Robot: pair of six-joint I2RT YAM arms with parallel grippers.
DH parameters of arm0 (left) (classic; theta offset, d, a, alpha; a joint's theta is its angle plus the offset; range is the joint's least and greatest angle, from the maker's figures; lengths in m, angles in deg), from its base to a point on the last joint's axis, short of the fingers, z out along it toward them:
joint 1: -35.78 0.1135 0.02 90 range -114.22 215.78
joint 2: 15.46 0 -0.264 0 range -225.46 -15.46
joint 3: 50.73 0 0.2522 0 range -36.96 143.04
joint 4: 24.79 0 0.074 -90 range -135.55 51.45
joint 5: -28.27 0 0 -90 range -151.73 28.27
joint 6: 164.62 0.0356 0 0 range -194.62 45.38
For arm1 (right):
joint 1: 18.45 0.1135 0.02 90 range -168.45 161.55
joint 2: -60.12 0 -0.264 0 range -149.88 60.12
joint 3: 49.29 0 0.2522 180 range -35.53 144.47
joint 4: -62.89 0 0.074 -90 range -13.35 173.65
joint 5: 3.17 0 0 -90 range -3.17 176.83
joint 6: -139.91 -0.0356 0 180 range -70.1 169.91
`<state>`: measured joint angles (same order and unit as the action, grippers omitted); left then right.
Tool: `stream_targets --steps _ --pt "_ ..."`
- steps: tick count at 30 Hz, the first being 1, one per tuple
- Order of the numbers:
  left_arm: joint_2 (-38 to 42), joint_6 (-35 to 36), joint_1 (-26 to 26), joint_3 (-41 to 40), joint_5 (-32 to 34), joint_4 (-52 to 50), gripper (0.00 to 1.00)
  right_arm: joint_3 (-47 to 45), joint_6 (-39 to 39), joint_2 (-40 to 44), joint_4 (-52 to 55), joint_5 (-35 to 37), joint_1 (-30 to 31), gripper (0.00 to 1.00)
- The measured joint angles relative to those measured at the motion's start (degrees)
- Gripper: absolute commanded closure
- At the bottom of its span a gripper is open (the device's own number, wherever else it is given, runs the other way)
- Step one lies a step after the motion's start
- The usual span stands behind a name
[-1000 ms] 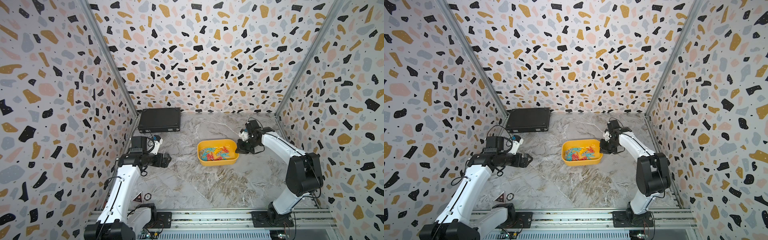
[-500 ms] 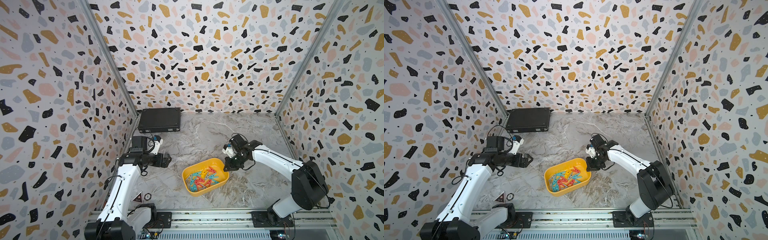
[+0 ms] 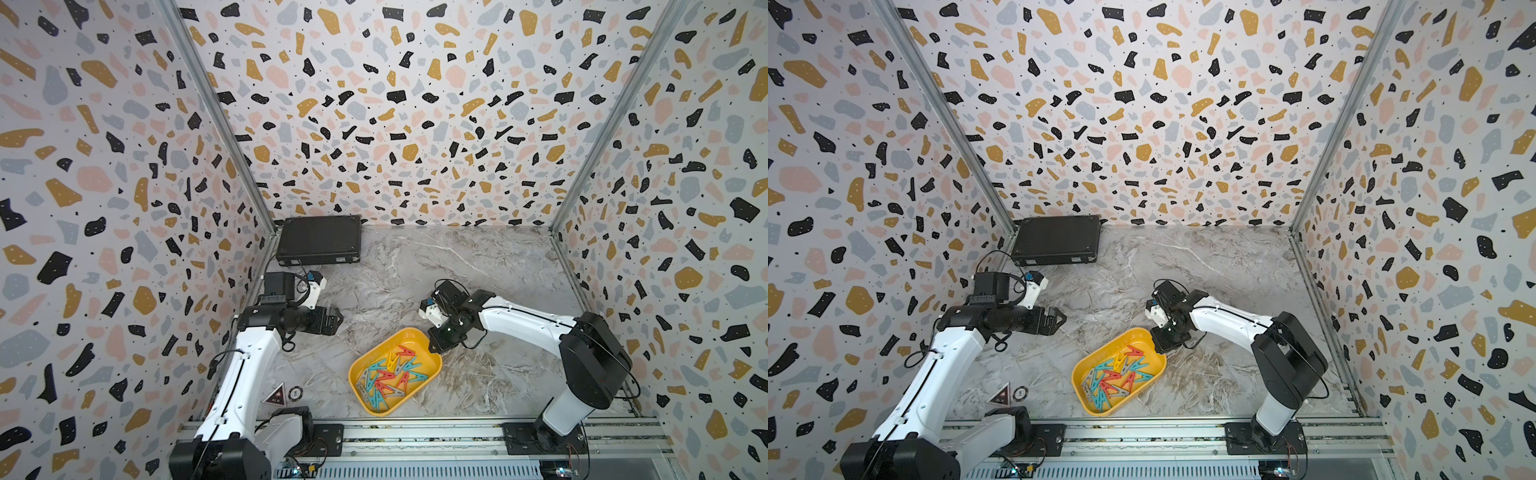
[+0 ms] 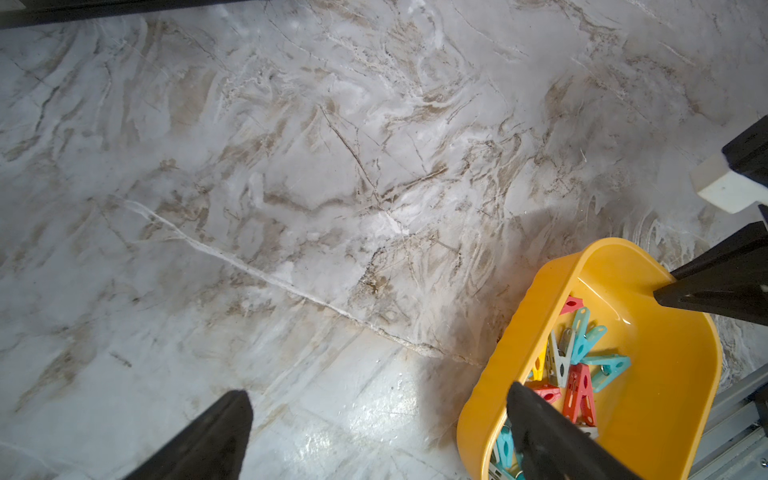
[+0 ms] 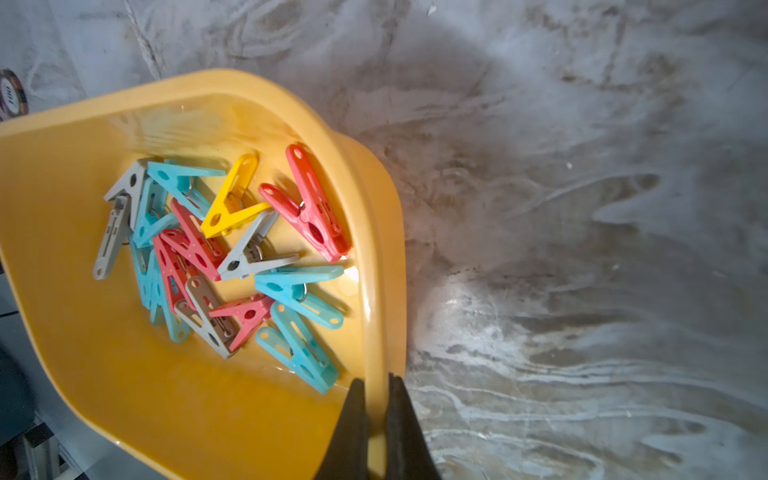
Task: Take the clothespins out of the storage box
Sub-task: Move the storage box to the center of the board.
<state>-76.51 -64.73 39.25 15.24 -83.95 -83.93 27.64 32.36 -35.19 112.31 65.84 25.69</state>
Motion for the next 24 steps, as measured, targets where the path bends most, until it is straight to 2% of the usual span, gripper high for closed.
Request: stream_targets --steps 5,8,16,24 --pt "0.0 0.0 0.0 0.0 -0.1 0.0 0.00 0.0 0.9 0.1 -0.5 2.1 1.2 0.64" --pt "0.0 0.0 0.0 0.0 -0.1 0.0 0.00 0.0 1.1 2.0 -0.1 4.2 1.6 0.58" --pt "0.0 0.2 0.0 0.0 -0.9 0.0 0.00 2.1 1.6 14.6 2.5 9.0 2.0 0.57" --pt "0.0 0.5 0.0 0.0 -1.0 0.0 0.00 3.6 1.5 13.3 4.1 9.5 8.3 0.57"
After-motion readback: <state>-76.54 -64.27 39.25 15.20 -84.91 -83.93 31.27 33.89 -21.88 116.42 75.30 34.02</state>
